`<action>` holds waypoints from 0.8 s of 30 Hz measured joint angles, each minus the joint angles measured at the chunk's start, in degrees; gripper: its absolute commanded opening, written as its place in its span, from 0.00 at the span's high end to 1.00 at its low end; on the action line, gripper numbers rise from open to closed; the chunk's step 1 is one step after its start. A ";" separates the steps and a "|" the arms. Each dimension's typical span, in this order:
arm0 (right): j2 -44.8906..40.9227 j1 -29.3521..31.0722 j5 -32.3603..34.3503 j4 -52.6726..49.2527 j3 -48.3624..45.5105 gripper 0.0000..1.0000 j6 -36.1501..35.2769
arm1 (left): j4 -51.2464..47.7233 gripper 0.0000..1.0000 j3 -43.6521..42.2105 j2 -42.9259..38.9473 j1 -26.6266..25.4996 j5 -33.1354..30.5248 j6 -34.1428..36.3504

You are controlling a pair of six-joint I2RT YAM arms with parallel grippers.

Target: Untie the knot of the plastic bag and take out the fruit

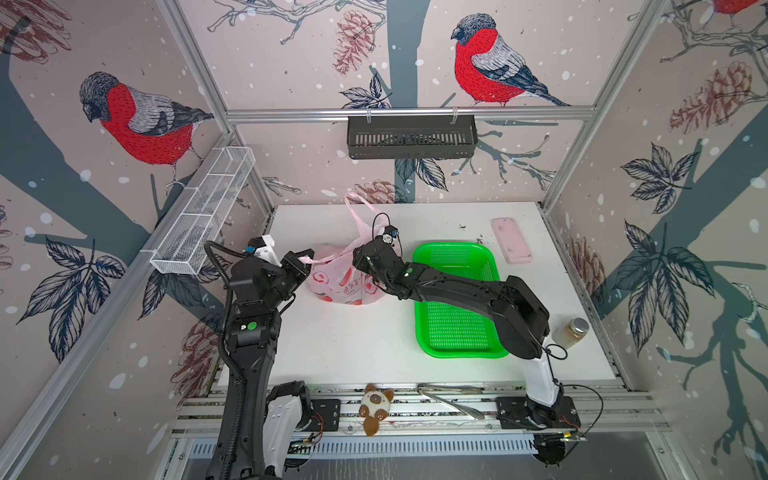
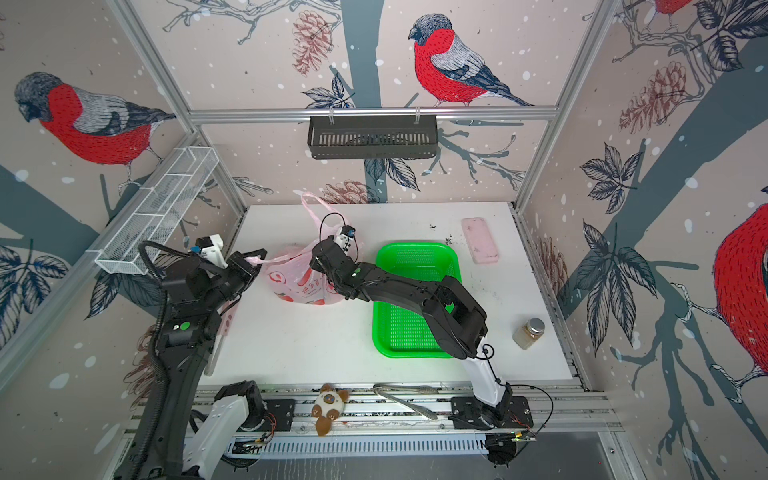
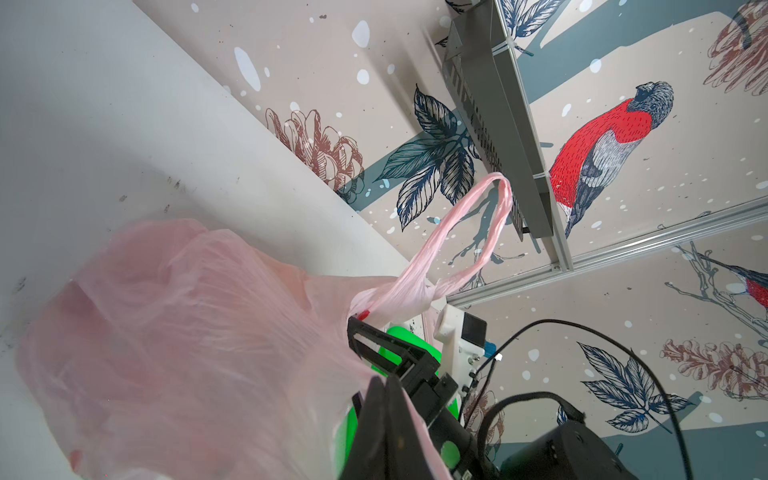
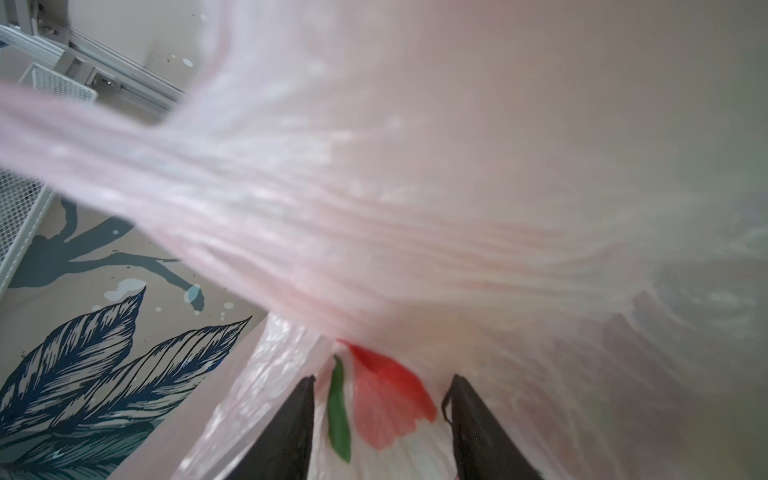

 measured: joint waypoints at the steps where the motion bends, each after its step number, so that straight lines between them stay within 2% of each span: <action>1: 0.42 -0.31 -0.17 0.00 0.00 0.47 0.09 | 0.35 1.00 -0.17 0.00 0.00 0.02 -0.04; 11: 2.91 -0.90 -1.86 0.52 2.97 0.44 0.24 | 2.75 1.00 -2.45 -0.72 -0.04 1.42 -0.17; 24: 2.86 0.63 -3.45 2.12 2.32 0.32 1.09 | 4.31 1.00 -2.58 -1.25 -0.37 2.89 -0.20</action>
